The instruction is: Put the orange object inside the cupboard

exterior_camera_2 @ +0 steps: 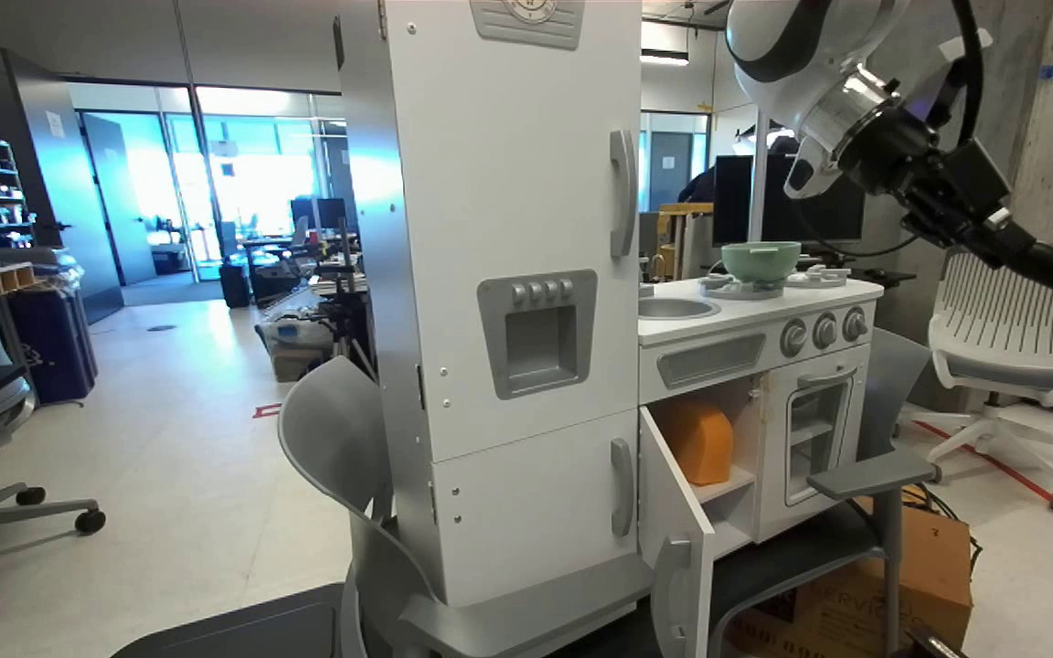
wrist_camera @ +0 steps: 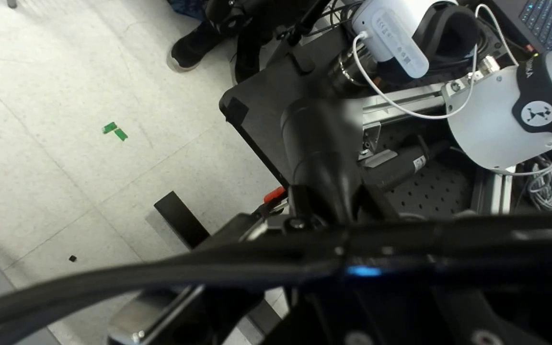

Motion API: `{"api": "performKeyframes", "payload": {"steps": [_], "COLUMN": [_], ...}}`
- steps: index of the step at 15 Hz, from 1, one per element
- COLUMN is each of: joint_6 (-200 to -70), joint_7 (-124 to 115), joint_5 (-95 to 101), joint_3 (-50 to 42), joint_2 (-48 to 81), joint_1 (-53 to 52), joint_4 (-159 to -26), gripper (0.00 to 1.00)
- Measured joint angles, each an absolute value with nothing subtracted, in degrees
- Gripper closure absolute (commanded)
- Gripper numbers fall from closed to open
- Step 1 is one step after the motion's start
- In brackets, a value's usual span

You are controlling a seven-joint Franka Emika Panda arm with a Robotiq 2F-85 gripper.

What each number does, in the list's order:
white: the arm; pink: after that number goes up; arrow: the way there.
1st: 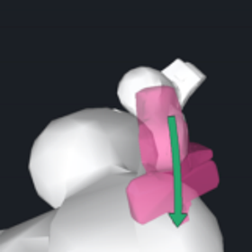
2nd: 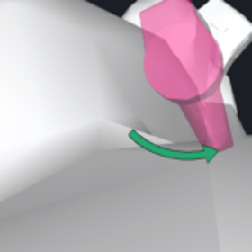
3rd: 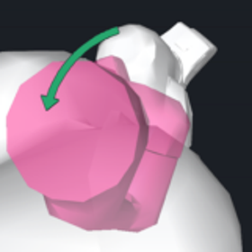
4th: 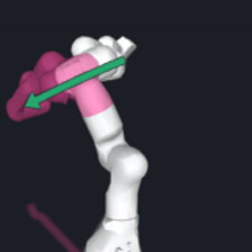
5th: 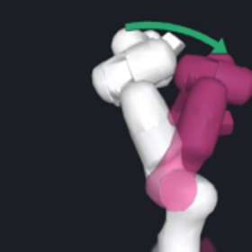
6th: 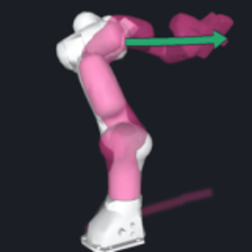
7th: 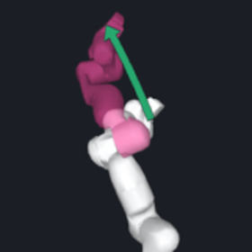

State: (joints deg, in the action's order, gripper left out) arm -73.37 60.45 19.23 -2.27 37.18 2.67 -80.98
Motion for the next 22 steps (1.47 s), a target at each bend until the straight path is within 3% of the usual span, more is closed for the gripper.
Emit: {"api": "performKeyframes", "payload": {"steps": [10,22], "joint_6": [-102.86,-152.01], "joint_7": [55.68,63.72], "joint_5": [16.85,-12.32], "joint_3": [-1.17,-0.98], "joint_2": [20.72,3.69], "joint_1": [4.77,8.88], "joint_4": [-112.81,-156.76], "gripper": [0.92,0.92]}}
